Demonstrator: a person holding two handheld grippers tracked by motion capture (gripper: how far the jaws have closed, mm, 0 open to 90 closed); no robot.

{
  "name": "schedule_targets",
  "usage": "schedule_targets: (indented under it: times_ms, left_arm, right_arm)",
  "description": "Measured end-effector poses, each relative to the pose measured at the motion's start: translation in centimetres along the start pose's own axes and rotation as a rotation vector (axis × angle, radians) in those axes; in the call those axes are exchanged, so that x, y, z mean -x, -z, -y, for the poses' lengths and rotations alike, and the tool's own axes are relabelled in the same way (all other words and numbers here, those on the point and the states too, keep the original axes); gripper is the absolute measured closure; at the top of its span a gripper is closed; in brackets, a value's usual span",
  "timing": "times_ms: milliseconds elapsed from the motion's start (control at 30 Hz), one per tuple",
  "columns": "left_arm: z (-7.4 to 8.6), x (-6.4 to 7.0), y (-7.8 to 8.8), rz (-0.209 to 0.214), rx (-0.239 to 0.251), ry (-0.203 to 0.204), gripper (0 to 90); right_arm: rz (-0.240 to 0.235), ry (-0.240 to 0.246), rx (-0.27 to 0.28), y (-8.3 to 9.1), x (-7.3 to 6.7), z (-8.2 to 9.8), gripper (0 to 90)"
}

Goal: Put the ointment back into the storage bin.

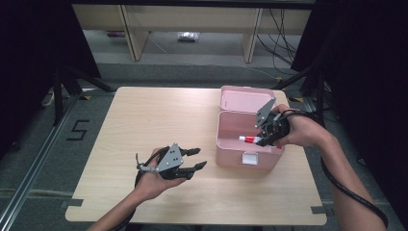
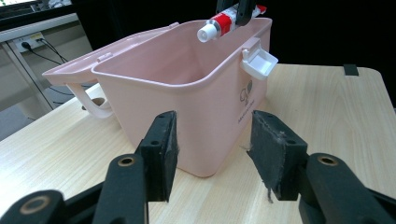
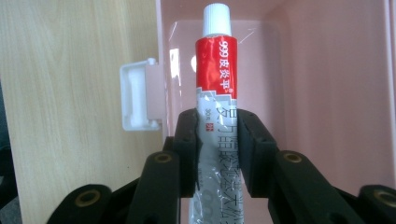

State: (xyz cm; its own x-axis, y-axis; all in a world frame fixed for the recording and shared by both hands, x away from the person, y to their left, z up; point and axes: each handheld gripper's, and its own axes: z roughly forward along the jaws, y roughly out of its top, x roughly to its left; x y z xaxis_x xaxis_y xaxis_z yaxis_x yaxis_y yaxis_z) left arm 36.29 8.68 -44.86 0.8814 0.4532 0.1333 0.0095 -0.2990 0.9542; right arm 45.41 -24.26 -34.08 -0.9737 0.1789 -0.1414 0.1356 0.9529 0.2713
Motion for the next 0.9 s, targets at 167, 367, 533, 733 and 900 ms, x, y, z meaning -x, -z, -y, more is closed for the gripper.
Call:
schedule_targets:
  times_ms: [167,367,533,733,900]
  left_arm:
    - [-0.01,0.05,-0.05,0.001,0.0,0.002,51.1]
    - [-0.02,0.12,-0.08,0.003,0.001,0.001,51.1]
    - [0.01,0.15,-0.13,0.003,-0.001,-0.001,51.1]
    - [0.02,0.15,-0.13,0.006,-0.002,-0.007,51.0]
    - [0.01,0.13,-0.11,0.005,-0.002,-0.007,51.0]
  right_arm:
    - [-0.008,0.022,0.003,-0.18,0.17,0.03,72.1]
    - [-0.013,0.021,-0.003,-0.3,0.11,0.06,72.1]
    - [-0.01,0.0,-0.021,-0.43,-0.05,0.07,72.1]
    - [-0.023,0.027,-0.02,-0.89,0.28,0.05,72.1]
    - [-0.021,-0.005,-0.038,-1.0,0.15,0.06,72.1]
